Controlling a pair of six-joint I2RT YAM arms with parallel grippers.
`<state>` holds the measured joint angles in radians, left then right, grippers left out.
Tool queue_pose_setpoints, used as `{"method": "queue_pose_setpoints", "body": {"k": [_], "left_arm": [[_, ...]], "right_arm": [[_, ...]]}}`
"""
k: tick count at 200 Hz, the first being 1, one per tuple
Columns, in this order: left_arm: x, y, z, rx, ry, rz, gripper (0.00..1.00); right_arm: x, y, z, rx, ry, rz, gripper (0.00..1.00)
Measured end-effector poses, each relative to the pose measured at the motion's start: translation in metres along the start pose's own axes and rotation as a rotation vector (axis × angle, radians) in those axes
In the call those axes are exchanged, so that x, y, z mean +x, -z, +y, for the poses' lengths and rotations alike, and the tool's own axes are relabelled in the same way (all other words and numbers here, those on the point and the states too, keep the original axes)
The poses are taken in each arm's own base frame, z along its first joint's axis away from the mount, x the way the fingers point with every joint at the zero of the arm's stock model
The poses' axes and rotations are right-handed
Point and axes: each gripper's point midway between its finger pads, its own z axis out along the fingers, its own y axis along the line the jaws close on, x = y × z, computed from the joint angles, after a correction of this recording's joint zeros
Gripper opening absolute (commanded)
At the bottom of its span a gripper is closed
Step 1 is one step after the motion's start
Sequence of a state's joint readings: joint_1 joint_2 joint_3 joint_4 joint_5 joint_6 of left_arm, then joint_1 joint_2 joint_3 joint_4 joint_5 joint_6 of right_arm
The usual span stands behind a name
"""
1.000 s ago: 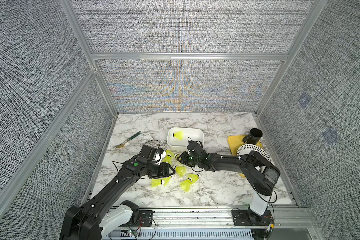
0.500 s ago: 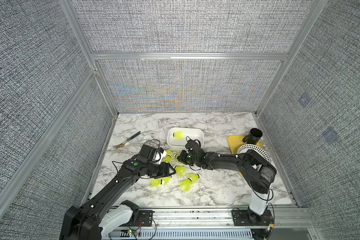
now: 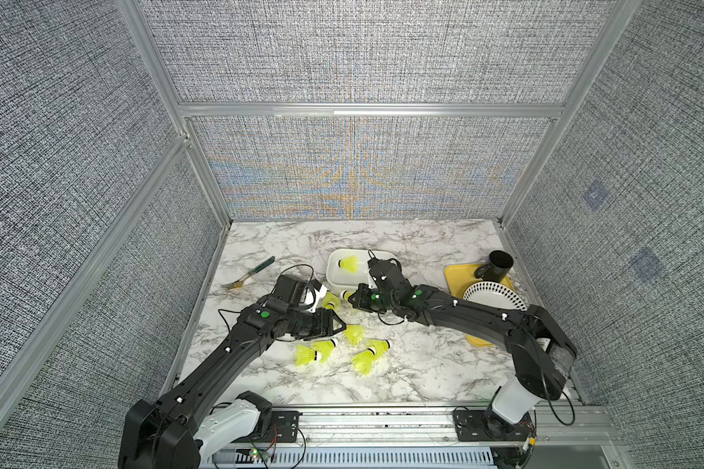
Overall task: Put the shuttlecocks into the storage box
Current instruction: Pick up the shuttlecock at the center of the board, then place the shuttlecock in the storage box.
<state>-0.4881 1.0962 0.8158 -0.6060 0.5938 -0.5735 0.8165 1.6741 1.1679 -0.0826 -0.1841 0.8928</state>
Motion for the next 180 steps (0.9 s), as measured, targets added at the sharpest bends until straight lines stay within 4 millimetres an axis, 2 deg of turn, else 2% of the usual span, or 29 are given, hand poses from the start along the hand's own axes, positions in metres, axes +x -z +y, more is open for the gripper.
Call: {"method": "queue_pose_setpoints", "body": {"k": [34, 59, 80, 120, 180], "left_arm": [[-0.024, 0.001, -0.012, 0.0, -0.033, -0.031, 0.65], [-0.046, 0.0, -0.017, -0.007, -0.043, -0.057, 0.65], [-0.065, 0.0, -0.019, -0.013, -0.039, -0.082, 0.65], [-0.093, -0.006, -0.016, -0.028, -0.031, -0.098, 0.65], [-0.113, -0.012, 0.015, -0.067, 0.012, -0.102, 0.64]], "right_arm": [[-0.038, 0.004, -0.008, 0.022, 0.052, -0.013, 0.0], [-0.066, -0.001, -0.017, 0.038, 0.097, 0.001, 0.0], [-0.082, -0.012, -0.028, 0.052, 0.129, 0.023, 0.0], [-0.092, -0.04, -0.045, 0.066, 0.172, 0.089, 0.0], [-0.092, -0.085, -0.054, 0.041, 0.209, 0.158, 0.0]]}}
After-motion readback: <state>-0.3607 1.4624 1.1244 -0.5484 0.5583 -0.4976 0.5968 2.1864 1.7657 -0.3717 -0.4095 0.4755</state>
